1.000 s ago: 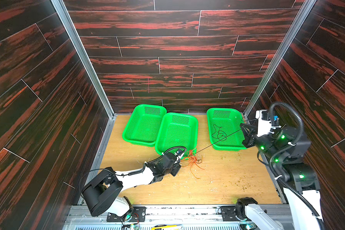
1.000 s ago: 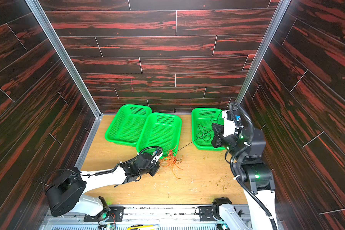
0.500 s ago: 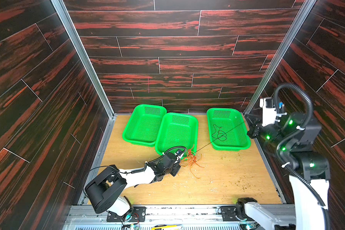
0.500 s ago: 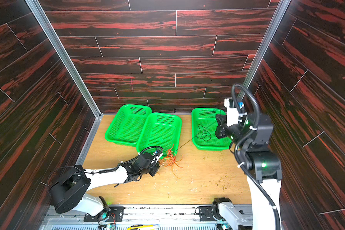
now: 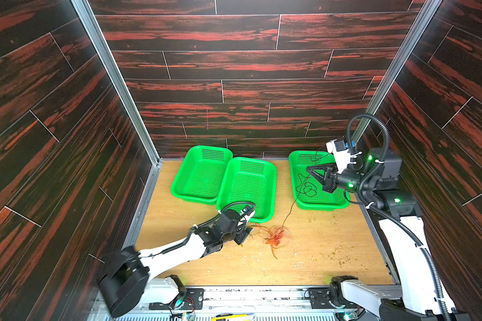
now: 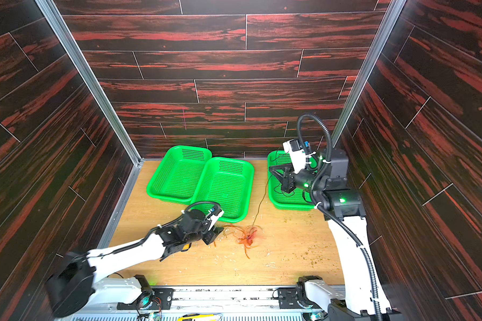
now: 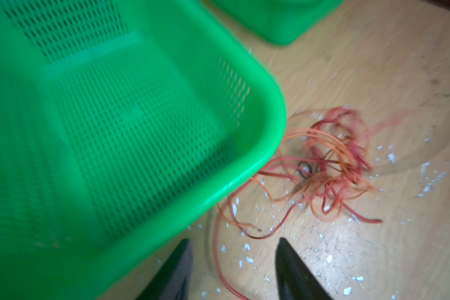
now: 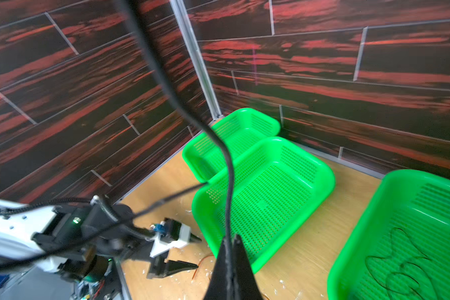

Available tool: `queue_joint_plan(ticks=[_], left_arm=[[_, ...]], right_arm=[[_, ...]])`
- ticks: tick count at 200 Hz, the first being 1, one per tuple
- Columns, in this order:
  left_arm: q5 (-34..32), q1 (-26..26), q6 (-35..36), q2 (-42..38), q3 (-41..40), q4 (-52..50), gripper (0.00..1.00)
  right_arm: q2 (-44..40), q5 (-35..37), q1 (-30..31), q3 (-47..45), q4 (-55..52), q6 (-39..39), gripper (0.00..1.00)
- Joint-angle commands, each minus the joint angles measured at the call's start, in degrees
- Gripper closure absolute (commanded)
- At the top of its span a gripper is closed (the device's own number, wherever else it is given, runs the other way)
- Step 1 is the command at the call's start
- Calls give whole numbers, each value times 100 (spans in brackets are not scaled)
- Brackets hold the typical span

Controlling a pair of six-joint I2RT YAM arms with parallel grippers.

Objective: Untangle and sort cables by color
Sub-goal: Untie the cable.

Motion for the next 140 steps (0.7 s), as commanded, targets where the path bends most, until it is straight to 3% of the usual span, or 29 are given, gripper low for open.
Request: queue_joint_plan(ticks=[1,29,33,37,90,140], left_arm=[[167,-170,289,-340,375,190,29],[529,-341,296,9,983,465,17],[621,-355,261,125,1083,516,5],[704,-372,222,239,1170,570,2],[831,-419,-574,1467,1506,2047,1],[1237,-423,-990,2379,1882,2663,3]], right_arm=[[-70,-374,146,-168,430,81,100],[-67,-540,332,-289,571,28,100],[-72,-560,352,-307,613,28,100],[-90,-573,366,-322,659,43,100],[-316,-883,434,-265,974,142,100],[-407,-1055,453,-216,1019,221,100]])
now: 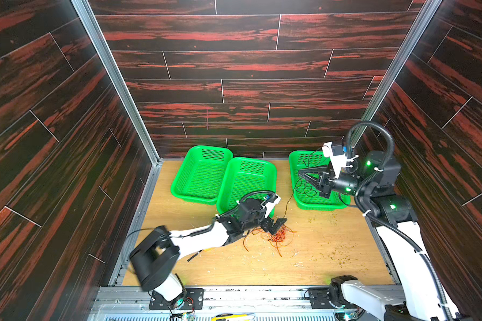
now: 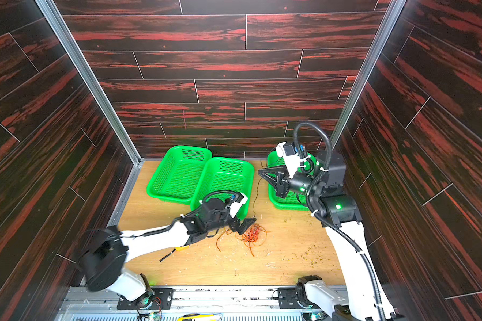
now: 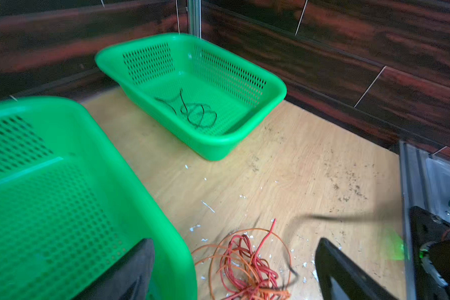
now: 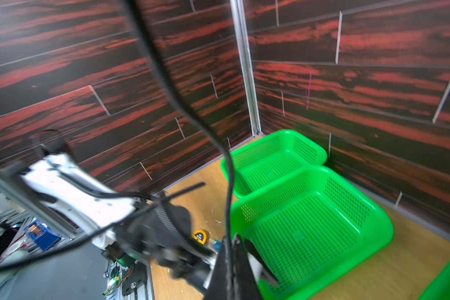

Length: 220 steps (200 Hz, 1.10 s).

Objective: Untangle and sort cables by color
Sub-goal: Untie the cable.

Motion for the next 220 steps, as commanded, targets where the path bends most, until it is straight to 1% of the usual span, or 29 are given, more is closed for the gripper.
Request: queue_joint_plan(ticks=[1,16,24,45,51,60,74,81,86,92,96,103,121,125,129,134,140,147,157,173,197,220], left_arm=[[373,-8,-323,206,350,634,3],[498,-9,-383,404,486,583,8],[531,-12,-401,492,521,580,12],[675,-6,-410,644,690,453,33],[787,-1,-405,644,772,403,40],[943,0,-376,843,910,288,51],[1036,-8,-374,877,1064,71,77],[1064,-14,-351,830,1086,2,88],[1064,-15,-316,777,1064,-28,95],[1068,-13,-281,711,1040,-76,100],[1054,-13,-273,706,1015,-108,100],[1041,-8,-237,452,983,-177,100],[980,-13,-124,44,866,-342,100],[962,-15,-91,-35,852,-398,100],[942,-12,-57,-135,847,-466,100],[922,-10,-21,-250,849,-553,100],[889,-10,33,-379,849,-657,100],[850,-11,88,-524,832,-739,100],[764,-9,146,-716,806,-820,100],[675,-2,255,-950,818,-951,100],[555,3,333,-1154,848,-1010,100],[324,7,342,-1266,849,-1002,100]], right_arm=[[-76,-219,44,85,103,27,100],[-82,-201,39,55,111,35,100],[-104,-201,46,48,119,35,100],[-205,-86,44,-4,169,26,100],[-234,-20,45,-26,197,27,100],[-251,98,39,-61,218,43,100],[-235,344,32,-92,173,54,100],[-230,471,32,-115,145,70,100],[-230,560,23,-155,140,88,100],[-231,644,15,-205,146,104,100],[-230,690,12,-252,152,114,100],[-241,755,14,-347,178,128,99],[-271,954,-6,-639,233,141,89],[-286,1017,-14,-712,244,143,85],[-304,1080,-26,-790,260,149,79],[-318,1145,-44,-895,277,165,69],[-344,1184,-77,-1018,323,197,62],[-385,1228,-122,-1183,398,249,55],[-455,1271,-196,-1449,533,339,48],[-618,1154,-278,-1870,826,364,42],[-907,813,-293,-2537,1284,293,37],[-1209,-107,-287,-3258,1994,381,36]])
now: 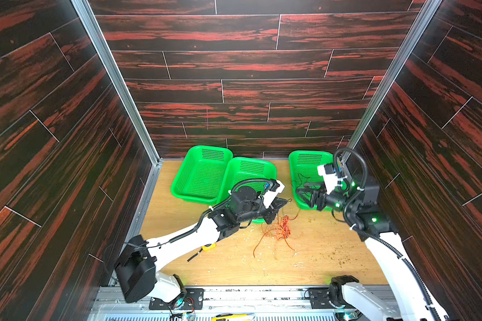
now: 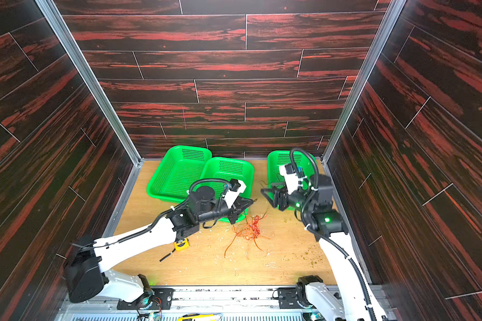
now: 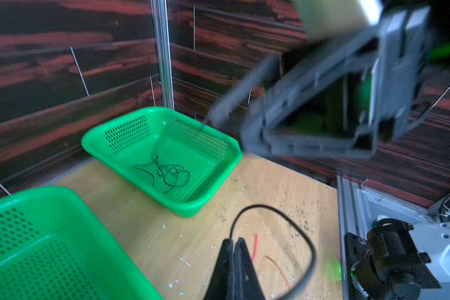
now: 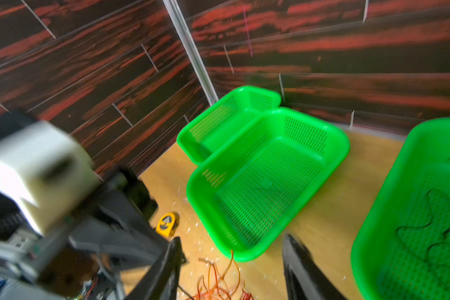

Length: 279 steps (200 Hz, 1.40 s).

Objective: Untangle and sort cables by color
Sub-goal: Untie the cable.

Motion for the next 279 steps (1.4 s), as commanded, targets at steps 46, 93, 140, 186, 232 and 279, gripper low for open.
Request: queue_joint_plan(ticks=[46,93,140,186,232,279], left_arm=[[-388,22,396,-256,189,-401,100],[-372,25,377,-279,240,-350,100],[-379,21,366,-247,370,-284,100],[-332,21,192,-200,461,-128,100],[-285,27,-10,-199,497,-15,100],[-358,21,33,-256,497,-96,100]], right_arm=[[-594,-1991,104,-1606,1869,422,34],[-264,-1690,662,-1699,1940,311,32],[361,-1010,1303,-2083,3037,547,32],[683,-918,1497,-2340,3722,611,47],[867,-625,1533,-2506,4467,865,65],[918,-542,1538,-2463,4668,881,88]])
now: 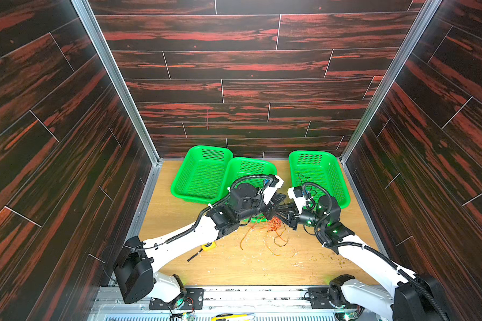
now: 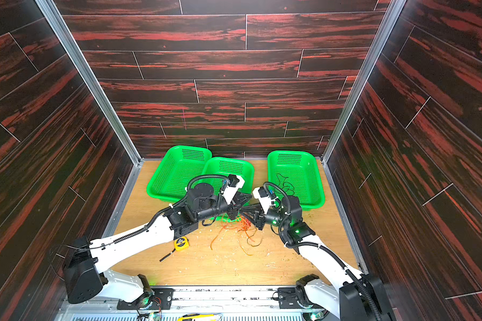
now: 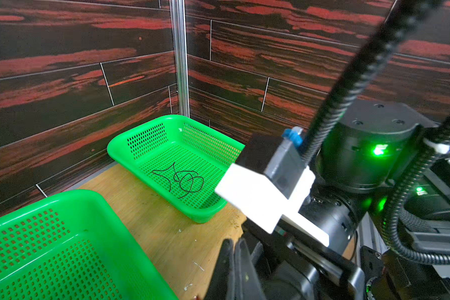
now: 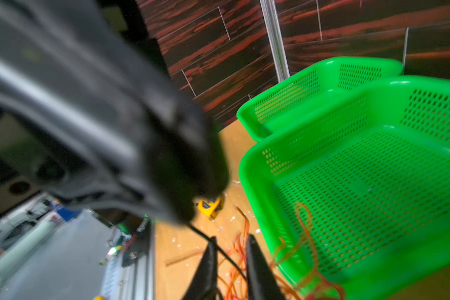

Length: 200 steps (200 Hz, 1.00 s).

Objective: Untangle and sort cables by color
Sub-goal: Untie the cable.

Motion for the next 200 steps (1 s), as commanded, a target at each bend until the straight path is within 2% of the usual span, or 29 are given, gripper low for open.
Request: queue_joint_plan(ticks=[1,27,31,40,50,77,83,111,152,176,200], left_arm=[[7,19,2,-250,196,143,100],[-92,23,2,-241,209,56,99],[-122,26,7,-246,203,34,90],[-210,37,1,-285,184,-21,65],[-349,58,-2,-383,93,-43,43],[-851,186,-27,-858,-283,-73,6],[-899,221,-28,-971,-343,-136,2],[-1172,360,8,-1436,-575,-732,1],[-1413,530,328,-2116,-1472,-1086,5],[-1335,563,444,-2227,-1927,-1166,10],[-874,563,509,-2158,-2154,-929,14]], right_arm=[[74,66,27,46,303,32,89],[35,52,29,46,338,46,100],[26,54,28,46,326,42,100],[-7,67,30,51,241,18,100],[-52,112,27,54,124,-34,100],[-123,112,30,19,-5,-53,100],[-115,93,23,36,-44,-47,100],[-93,-11,16,111,-42,13,100],[-23,-234,17,338,-227,55,100],[-19,-323,17,508,-457,27,100],[3,-526,16,663,-646,14,100]])
